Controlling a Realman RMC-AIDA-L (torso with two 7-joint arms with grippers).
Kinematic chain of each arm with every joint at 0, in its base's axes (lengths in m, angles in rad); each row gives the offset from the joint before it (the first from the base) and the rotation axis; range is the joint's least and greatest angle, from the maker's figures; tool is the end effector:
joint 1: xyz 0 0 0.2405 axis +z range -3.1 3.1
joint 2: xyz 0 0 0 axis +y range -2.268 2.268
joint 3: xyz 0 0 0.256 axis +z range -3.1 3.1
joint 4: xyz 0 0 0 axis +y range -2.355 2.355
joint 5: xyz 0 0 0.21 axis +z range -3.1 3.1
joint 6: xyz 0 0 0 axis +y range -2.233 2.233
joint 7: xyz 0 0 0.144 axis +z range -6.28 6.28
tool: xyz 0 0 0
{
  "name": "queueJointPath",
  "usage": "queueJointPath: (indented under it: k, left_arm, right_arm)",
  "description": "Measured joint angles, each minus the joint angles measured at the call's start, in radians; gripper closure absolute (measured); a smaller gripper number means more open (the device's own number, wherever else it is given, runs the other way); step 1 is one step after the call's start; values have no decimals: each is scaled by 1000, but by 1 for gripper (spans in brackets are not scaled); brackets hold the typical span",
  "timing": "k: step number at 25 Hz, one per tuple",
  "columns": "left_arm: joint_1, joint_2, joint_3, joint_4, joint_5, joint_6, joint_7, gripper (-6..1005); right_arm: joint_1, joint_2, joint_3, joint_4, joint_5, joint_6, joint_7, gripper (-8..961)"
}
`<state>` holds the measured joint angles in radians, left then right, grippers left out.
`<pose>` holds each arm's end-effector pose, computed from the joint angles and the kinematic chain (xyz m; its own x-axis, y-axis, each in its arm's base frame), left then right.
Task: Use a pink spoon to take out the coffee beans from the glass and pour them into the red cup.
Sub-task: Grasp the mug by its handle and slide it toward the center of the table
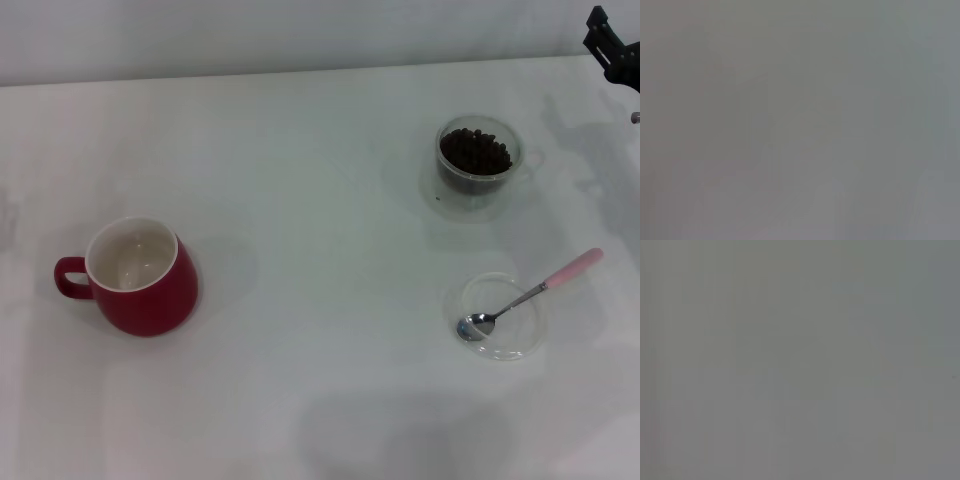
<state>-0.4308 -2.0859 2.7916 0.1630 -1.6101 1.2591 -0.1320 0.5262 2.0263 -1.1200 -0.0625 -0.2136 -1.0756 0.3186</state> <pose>-0.3485 0.3153 0.0019 0.6230 -0.0888 0.7772 0.7822 0.0831 -0.6175 0.3531 0.3654 0.0425 0.6842 0.0306 -0.7287 -0.7286 -0.0156 -0.6848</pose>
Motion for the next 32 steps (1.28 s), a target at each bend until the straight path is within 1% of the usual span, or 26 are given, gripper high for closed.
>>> queueJointPath:
  k: [5,14,19,25,29,32]
  left_arm:
    - [7,0,5,14,5,4,0,154]
    - [42,0,11,27,21,24,-1,155]
    - [99,5,13,19,123,51,-10,155]
    - [214,4,12,19,215,130,-16,156]
    - [292,6,13,5,305,185,-38,156]
    - [314,7,13,-35,383,198,-40,157]
  right_arm:
    - [0,0,0,1,1,5,-3,96]
    - [-6,-3,2,3,2,5,1,96]
    - [-5,-5,4,-3,13,18,1,96]
    - [12,-9,4,-17,87,67,-6,96]
    - [26,-9,4,-39,95,99,-8,96]
    - [44,-9,3,-45,95,118,-8,96]
